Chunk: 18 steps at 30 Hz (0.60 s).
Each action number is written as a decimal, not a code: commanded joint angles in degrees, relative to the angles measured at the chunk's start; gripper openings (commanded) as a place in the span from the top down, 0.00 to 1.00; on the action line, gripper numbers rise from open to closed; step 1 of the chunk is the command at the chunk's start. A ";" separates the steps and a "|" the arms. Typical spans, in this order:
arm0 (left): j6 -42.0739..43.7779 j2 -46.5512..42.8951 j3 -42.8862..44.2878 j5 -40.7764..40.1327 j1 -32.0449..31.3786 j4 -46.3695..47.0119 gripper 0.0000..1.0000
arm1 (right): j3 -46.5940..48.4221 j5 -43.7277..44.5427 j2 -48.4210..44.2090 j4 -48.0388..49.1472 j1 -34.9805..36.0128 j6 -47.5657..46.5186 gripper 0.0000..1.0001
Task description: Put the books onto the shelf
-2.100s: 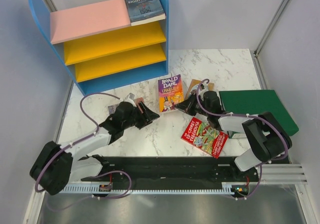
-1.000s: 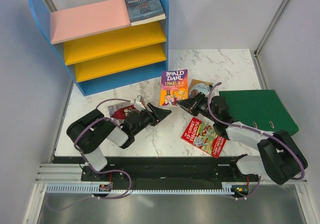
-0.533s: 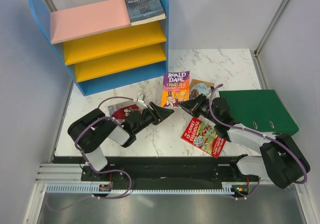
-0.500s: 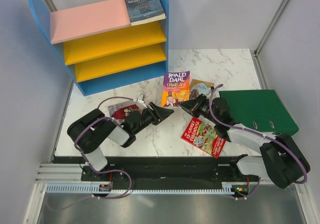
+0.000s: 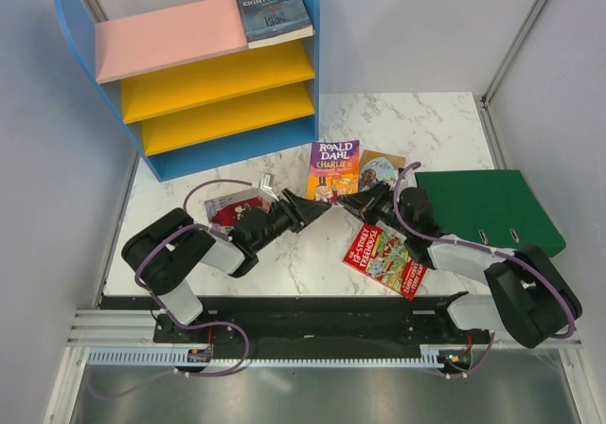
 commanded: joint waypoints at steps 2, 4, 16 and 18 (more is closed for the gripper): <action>1.43 0.30 3.46 -1.43 -0.30 20.88 0.37 | -0.70 -0.45 -1.61 6.20 0.11 0.89 1.00; 1.25 0.38 3.55 -1.60 -0.21 20.88 0.37 | -0.79 -0.71 -1.70 6.28 0.03 0.80 1.00; -2.52 6.62 9.09 -0.29 0.75 20.88 0.98 | -2.37 -2.47 -1.97 7.51 0.64 0.89 1.00; -2.96 5.84 8.74 -0.20 1.28 20.80 0.98 | -2.81 -2.47 -2.41 6.90 0.55 0.45 1.00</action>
